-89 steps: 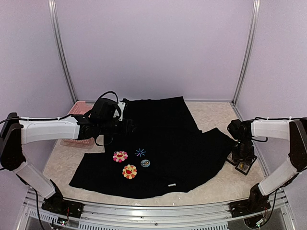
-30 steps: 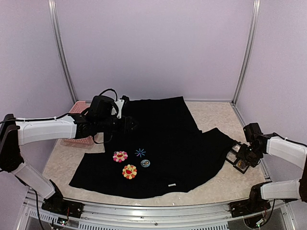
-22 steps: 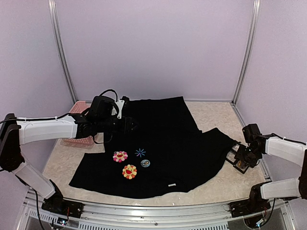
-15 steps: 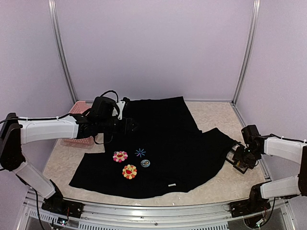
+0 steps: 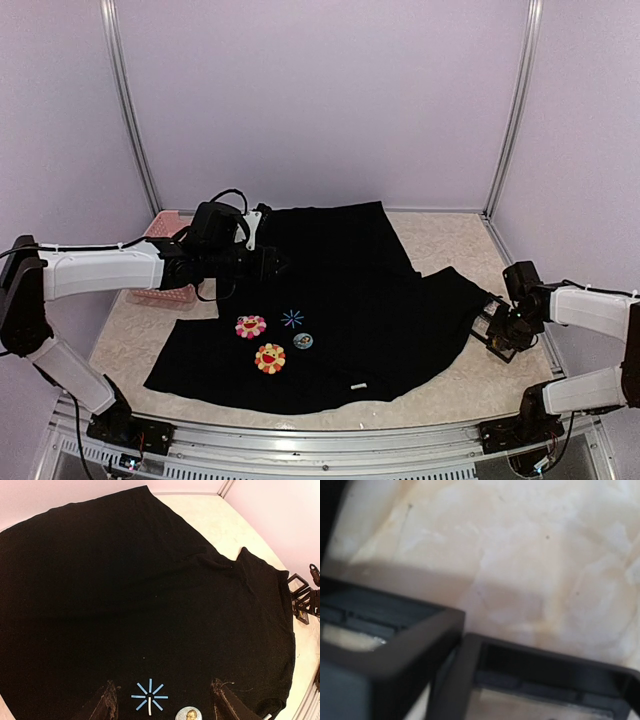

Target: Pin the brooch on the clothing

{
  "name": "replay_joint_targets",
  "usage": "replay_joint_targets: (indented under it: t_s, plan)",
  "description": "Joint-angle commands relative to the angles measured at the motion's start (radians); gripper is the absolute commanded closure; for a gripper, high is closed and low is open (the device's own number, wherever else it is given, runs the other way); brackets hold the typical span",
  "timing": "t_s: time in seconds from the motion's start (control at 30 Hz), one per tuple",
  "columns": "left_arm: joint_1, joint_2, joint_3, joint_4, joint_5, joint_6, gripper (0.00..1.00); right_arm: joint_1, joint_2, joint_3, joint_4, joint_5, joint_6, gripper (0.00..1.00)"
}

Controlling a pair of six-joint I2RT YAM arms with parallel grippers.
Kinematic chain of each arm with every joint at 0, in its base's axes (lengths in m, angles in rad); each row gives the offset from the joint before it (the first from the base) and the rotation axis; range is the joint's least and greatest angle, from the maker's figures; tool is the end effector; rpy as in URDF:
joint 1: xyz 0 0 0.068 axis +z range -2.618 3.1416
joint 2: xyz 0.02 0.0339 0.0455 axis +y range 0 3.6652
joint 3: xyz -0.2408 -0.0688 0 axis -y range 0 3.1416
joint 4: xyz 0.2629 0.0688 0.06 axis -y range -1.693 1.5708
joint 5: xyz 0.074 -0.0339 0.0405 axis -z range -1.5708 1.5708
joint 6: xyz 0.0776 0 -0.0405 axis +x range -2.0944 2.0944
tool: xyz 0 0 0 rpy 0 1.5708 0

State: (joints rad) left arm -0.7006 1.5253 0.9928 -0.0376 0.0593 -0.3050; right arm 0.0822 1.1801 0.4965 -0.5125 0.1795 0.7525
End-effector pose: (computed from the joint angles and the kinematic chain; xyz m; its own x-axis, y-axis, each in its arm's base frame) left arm 0.2979 -0.2572 0.1905 -0.5983 0.1124 -0.7934 0.5263 0.8017 -0.2833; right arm 0.2254 0.0047 0.0767 -0.6878 0.6181 -0.3807 0.6225 0.7720 0.1289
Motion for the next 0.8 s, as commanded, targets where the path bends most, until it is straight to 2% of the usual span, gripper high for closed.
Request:
replay_joint_targets:
  t_s: [0.0, 0.23, 0.57, 0.67, 0.77]
  plan:
    - [0.006, 0.009, 0.017, 0.004, 0.015, 0.012, 0.41, -0.005, -0.022, 0.003, -0.037, -0.001, 0.007, 0.49]
    - [0.004, 0.007, 0.017, 0.002, 0.013, 0.014, 0.41, -0.004, -0.033, 0.016, -0.047, -0.017, 0.0, 0.54]
    - [0.005, 0.005, 0.017, 0.004, 0.014, 0.015, 0.41, 0.007, -0.014, 0.001, -0.068, -0.057, 0.024, 0.4]
    - [0.006, 0.003, 0.018, 0.003, 0.016, 0.015, 0.41, 0.021, -0.014, -0.016, -0.078, -0.041, 0.044, 0.42]
    - [0.005, 0.002, 0.018, 0.004, 0.018, 0.014, 0.41, 0.024, -0.016, -0.03, -0.071, -0.042, 0.052, 0.49]
